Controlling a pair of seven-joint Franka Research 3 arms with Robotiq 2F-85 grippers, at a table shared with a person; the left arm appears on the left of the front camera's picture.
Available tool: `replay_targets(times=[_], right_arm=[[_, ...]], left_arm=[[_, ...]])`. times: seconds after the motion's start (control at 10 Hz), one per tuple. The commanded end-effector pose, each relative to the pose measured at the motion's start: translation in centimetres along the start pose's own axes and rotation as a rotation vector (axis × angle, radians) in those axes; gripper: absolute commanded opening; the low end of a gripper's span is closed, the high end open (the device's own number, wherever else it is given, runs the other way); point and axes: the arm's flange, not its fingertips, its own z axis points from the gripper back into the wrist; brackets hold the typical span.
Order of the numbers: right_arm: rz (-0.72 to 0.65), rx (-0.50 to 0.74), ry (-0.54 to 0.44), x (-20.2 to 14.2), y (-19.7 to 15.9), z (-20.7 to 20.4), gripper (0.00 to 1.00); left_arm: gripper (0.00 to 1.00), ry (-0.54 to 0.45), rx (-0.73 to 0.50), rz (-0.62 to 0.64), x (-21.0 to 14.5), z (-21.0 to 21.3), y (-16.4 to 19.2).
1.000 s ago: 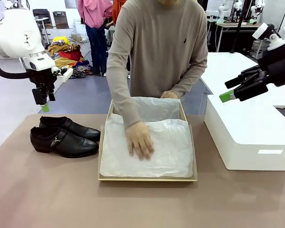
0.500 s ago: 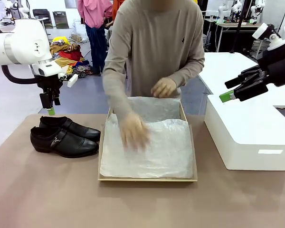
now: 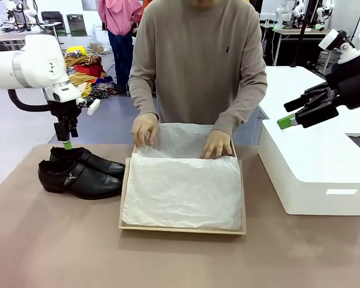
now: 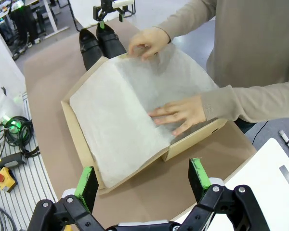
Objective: Pack the shoes into the box.
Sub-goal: Place one shoe of the Shoes into the Shoes Box.
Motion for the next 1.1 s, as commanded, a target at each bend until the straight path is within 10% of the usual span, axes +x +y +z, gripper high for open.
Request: replay_targets(times=[0.0, 1.0], right_arm=[[0.023, 0.013, -0.02, 0.1, -0.4, -0.2, 1.0], [0.023, 0.013, -0.02, 0.1, -0.4, -0.2, 1.0]], left_arm=[[1.0, 0.006, -0.011, -0.016, -0.5, -0.4, 0.8], [1.0, 0.053, 0.012, -0.022, -1.0, -1.9, 3.6]])
